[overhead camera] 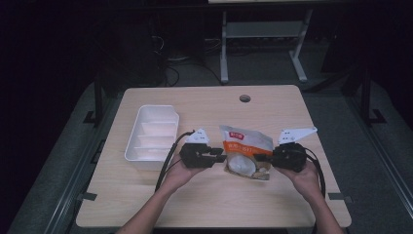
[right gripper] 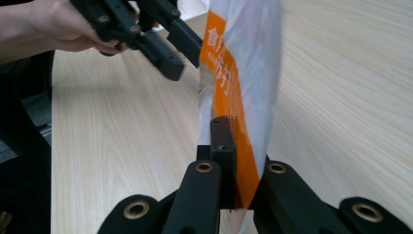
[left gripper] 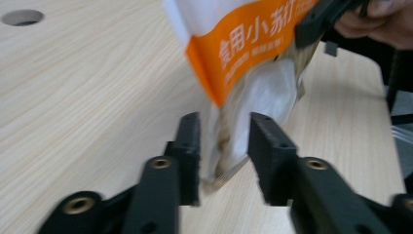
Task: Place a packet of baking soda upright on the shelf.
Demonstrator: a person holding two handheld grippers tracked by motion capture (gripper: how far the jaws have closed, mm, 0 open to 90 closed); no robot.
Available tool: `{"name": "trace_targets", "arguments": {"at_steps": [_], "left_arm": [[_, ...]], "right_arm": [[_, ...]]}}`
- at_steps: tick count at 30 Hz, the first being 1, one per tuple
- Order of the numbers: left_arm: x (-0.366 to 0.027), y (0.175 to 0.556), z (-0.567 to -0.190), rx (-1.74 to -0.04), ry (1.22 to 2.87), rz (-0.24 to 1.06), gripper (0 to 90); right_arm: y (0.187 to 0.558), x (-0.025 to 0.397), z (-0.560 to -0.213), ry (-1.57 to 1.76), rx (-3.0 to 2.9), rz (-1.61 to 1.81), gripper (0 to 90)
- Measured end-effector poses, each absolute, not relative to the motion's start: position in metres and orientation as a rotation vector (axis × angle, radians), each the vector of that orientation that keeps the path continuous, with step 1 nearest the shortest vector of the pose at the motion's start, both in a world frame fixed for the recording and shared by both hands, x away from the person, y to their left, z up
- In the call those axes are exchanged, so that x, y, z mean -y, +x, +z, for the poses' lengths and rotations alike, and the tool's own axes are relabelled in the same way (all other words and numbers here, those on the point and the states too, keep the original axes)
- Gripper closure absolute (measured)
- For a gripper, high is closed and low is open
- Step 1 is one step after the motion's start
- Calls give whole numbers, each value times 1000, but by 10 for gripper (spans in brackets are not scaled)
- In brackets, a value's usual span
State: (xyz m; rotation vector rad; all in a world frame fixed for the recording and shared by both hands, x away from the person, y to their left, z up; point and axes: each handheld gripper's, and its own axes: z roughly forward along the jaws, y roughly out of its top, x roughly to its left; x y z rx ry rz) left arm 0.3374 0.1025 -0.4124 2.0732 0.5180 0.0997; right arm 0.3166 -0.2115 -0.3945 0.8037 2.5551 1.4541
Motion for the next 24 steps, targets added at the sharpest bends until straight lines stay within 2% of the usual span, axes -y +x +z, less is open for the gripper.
{"name": "trace_targets", "arguments": {"at_steps": [12,19,24], "left_arm": [[-113,300,-423,-467,2120,140,444],[-126,286,-432,-463,2121,118,353],[-134,278,-434,-454,2130,119,320]], "right_arm": [[319,212,-378,832,-2511,1382,900],[330,189,-362,799,-2539,1380,900],[335,175,-354,780,-2542,1394,900]]}}
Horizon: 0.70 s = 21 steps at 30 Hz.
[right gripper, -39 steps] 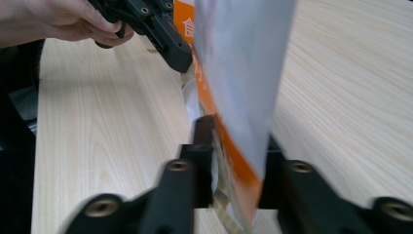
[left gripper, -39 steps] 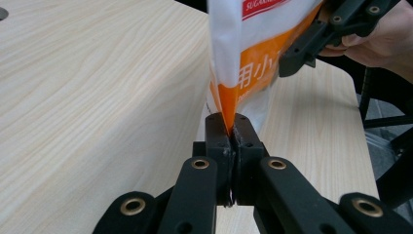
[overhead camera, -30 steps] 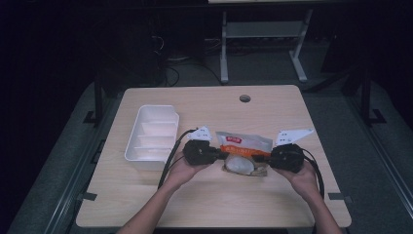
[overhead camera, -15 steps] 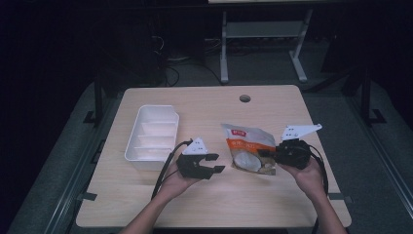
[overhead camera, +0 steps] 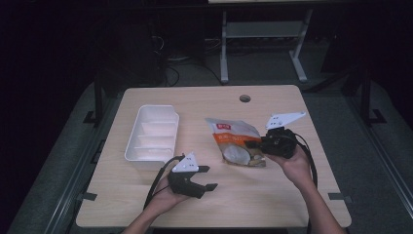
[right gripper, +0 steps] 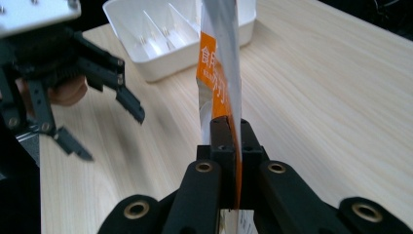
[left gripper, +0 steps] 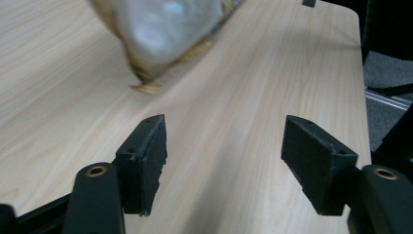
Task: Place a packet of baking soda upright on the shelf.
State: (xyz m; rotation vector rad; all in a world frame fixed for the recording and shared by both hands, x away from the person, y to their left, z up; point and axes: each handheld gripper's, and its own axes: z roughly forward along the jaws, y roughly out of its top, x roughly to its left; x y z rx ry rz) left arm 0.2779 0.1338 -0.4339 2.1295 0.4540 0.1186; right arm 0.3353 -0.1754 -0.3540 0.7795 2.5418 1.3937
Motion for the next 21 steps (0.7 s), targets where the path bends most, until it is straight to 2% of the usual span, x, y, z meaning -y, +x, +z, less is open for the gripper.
{"name": "trace_targets", "arguments": {"at_steps": [21], "left_arm": [[-155,252,-439,-411,2164,126,266]], "right_arm": [[364,91,-328,630,-2597,1491,900]]}}
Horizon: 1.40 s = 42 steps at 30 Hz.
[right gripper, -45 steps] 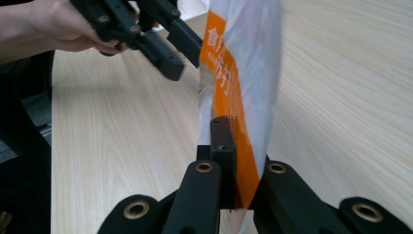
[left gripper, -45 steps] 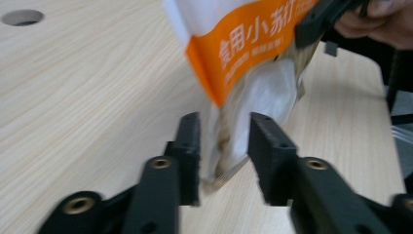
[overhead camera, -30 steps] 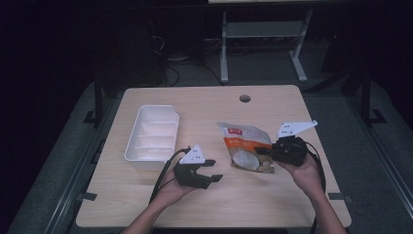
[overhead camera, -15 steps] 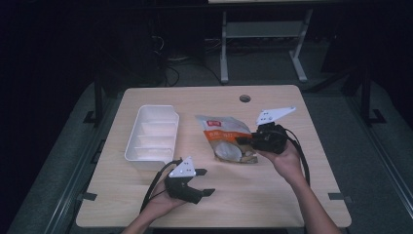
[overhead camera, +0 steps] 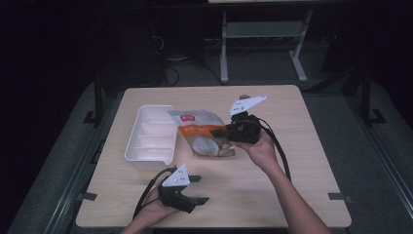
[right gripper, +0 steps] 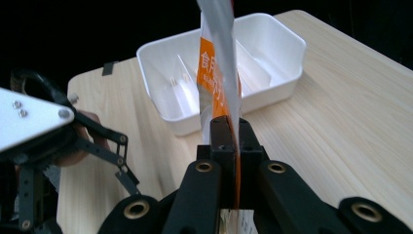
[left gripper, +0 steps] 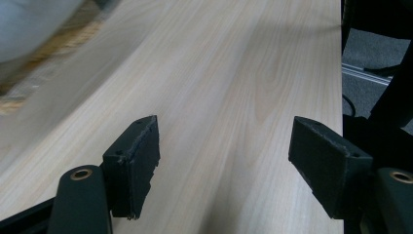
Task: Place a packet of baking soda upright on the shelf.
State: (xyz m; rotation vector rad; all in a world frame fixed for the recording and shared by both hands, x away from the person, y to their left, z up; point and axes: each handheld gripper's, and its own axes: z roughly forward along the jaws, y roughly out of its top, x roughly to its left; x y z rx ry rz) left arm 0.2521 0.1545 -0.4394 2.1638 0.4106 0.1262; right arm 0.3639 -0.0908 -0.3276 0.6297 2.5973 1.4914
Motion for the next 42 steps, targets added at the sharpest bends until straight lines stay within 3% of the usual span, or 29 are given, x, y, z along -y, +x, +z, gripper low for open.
{"name": "trace_targets", "arguments": {"at_steps": [42], "left_arm": [[-180,242,-445,-430,2193,146,249]], "right_arm": [[389,-32,-302,475,-2643,1643,900]]}}
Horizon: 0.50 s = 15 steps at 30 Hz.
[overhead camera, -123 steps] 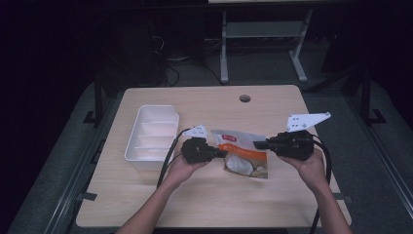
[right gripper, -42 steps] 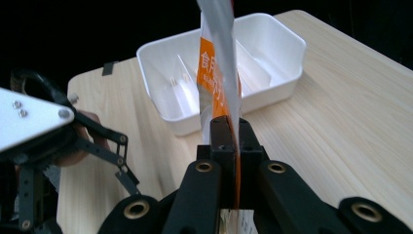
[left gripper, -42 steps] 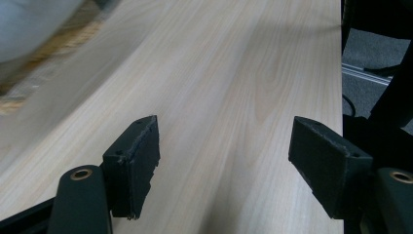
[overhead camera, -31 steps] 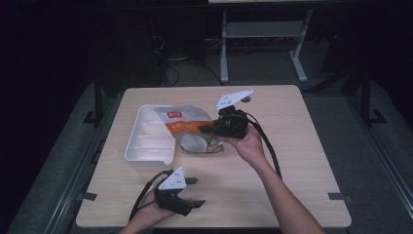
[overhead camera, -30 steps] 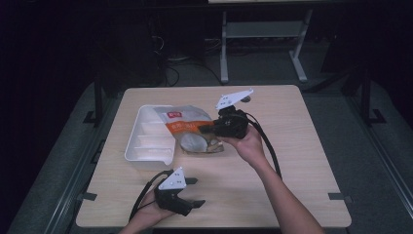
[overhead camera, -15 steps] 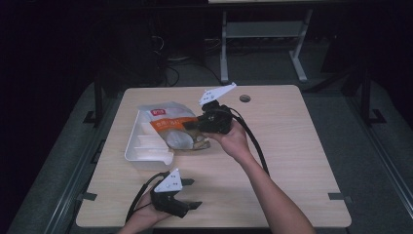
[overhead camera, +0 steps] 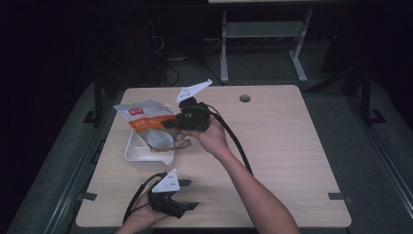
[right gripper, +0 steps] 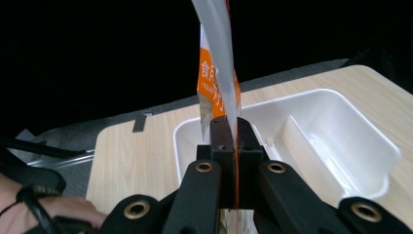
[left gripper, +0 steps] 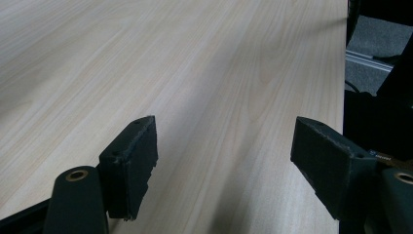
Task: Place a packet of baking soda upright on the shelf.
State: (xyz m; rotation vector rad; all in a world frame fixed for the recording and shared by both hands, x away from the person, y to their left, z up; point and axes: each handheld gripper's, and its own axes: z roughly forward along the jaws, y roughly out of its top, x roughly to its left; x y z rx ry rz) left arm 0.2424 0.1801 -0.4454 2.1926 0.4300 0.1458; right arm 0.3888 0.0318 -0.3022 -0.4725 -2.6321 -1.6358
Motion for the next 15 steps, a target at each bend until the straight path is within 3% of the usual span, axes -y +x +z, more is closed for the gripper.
{"name": "trace_targets", "arguments": {"at_steps": [15], "left_arm": [[-181,246,-445,-437,2198,149,251]], "right_arm": [[401,-75,-327,-481,2586,-1637,900]]}}
